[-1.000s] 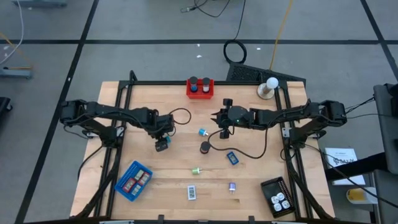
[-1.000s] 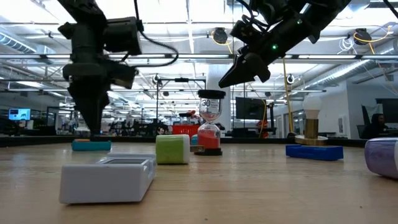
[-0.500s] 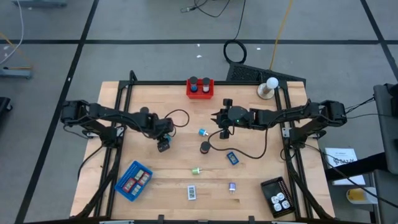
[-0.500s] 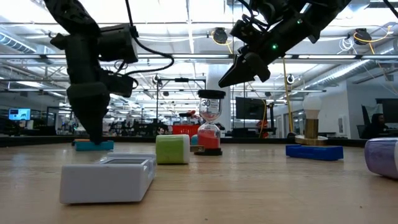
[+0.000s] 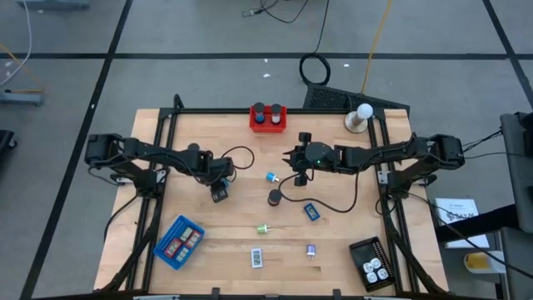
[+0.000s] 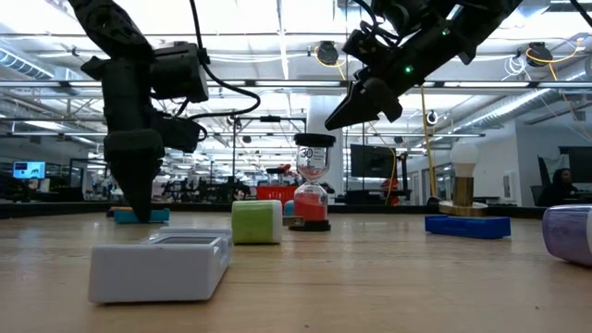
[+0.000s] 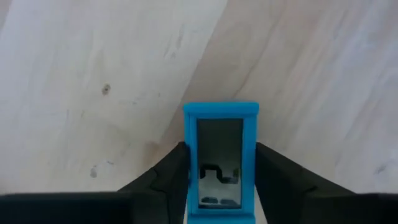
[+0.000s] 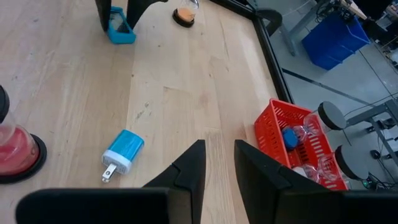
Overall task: Pick & Place Office items
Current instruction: Put the light blue digital timer into the blue bin
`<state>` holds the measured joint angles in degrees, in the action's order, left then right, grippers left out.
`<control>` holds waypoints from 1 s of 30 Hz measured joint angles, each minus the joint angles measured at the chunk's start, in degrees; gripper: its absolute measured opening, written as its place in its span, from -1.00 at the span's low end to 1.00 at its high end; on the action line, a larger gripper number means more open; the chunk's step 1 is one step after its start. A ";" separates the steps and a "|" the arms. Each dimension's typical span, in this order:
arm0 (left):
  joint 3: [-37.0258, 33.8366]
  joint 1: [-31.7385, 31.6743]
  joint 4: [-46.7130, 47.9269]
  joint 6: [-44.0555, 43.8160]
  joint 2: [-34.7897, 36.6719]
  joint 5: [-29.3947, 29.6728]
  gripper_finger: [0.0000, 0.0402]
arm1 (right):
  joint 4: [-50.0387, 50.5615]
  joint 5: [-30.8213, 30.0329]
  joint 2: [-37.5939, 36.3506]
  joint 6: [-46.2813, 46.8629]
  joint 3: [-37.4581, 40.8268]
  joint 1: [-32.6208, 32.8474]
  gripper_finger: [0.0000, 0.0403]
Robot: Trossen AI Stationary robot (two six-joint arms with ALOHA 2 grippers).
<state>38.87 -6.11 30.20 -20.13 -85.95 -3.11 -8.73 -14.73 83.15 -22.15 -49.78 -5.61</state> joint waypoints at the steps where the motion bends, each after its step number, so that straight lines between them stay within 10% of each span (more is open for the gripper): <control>1: 0.01 0.03 -0.05 -0.45 0.02 -0.54 -0.28 | -0.02 0.01 0.00 0.00 0.00 0.00 -0.63; 15: 7.32 4.62 13.17 -10.85 9.38 -2.24 -0.29 | -0.13 0.05 0.00 0.26 0.14 0.00 -0.63; 30: 14.50 27.36 24.65 -37.70 16.06 -1.70 -0.30 | -6.05 0.12 0.00 -0.15 3.98 -0.35 -0.63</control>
<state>53.37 21.25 54.84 -57.83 -69.89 -4.80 -14.78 -14.61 83.15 -22.31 -45.80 -5.96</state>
